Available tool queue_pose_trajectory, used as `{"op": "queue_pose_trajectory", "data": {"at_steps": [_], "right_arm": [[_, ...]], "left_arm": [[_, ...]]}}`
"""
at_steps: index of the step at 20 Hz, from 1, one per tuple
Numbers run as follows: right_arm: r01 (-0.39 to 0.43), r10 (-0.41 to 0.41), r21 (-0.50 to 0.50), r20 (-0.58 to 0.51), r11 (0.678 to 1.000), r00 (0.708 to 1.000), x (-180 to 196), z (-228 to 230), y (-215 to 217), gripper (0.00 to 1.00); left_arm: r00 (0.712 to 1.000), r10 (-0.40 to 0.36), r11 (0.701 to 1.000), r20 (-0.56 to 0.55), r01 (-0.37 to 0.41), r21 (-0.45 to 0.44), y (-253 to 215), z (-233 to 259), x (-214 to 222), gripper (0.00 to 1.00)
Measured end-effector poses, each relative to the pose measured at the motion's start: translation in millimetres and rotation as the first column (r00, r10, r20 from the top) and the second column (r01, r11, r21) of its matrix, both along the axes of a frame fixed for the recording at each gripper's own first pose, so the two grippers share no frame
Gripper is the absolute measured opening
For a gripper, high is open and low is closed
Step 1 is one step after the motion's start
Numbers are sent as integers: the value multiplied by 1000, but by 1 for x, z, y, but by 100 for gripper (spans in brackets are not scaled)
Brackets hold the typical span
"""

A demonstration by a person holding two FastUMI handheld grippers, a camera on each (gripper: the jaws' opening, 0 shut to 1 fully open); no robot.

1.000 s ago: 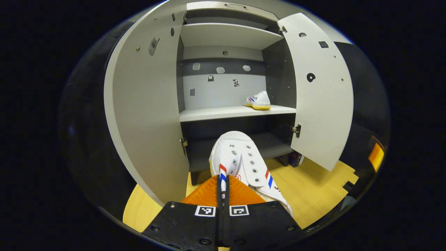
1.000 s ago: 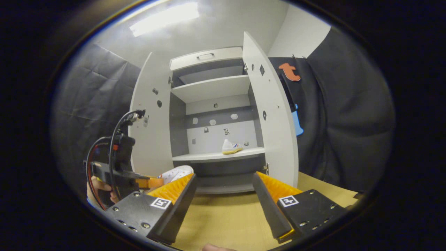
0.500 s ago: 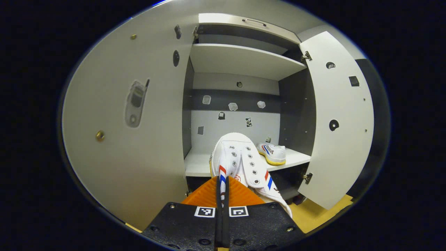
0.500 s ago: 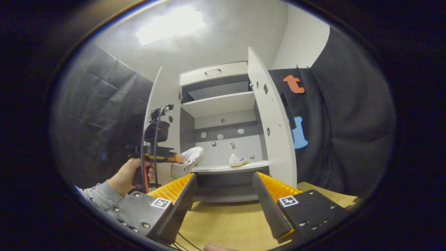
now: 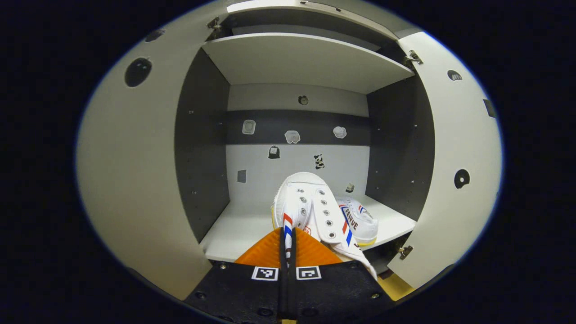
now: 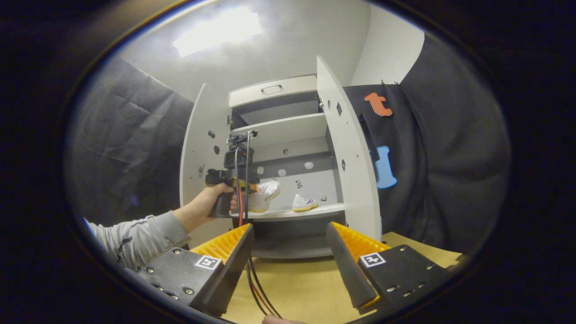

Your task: Grab one shoe with the right hand and put it into the shoe cabinet, grab the other shoe with the left hand and put it into the shoe cabinet; then close the right door with the right hand and the left door with the left hand.

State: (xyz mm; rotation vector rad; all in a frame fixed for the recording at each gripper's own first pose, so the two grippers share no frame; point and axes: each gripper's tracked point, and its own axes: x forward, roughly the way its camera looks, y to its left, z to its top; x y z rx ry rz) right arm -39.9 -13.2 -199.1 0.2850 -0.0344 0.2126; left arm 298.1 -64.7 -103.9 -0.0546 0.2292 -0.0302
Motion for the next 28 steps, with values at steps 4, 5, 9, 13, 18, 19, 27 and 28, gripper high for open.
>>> {"op": "queue_pose_trajectory", "data": {"at_steps": [4, 5, 9, 13, 18, 19, 27, 28], "right_arm": [[10, -10, 15, -8, 1000, 1000, 5, -4, -9, 96], [11, -10, 18, -11, 1000, 1000, 6, -5, -10, 96], [31, -31, 3, -48, 1000, 998, 15, -19, -20, 96], [23, -23, 4, -59, 1000, 998, 20, -26, -19, 96], [9, -11, -27, -81, 1000, 997, 24, -36, -14, 96], [6, -8, -28, -79, 1000, 997, 22, -35, -13, 96], [40, -42, -50, -47, 998, 998, 14, -24, -20, 96], [45, -48, -60, -44, 997, 998, 13, -22, -21, 96]], "left_arm": [[999, 29, 999, -28, -30, -34, -6, -5, 51, 0], [999, 43, 999, -25, -44, -22, -5, -8, 62, 0], [989, 146, 989, -11, -145, 42, 6, -23, 91, 0], [991, 132, 989, -3, -131, 61, 4, -34, 112, 2], [986, 142, 987, 86, -148, 58, 13, -19, 113, 38], [985, 147, 987, 95, -153, 56, 12, -13, 106, 49], [982, 176, 956, 71, -188, 225, 35, -1, 31, 97], [984, 163, 961, 71, -175, 216, 34, 1, 19, 97]]}}
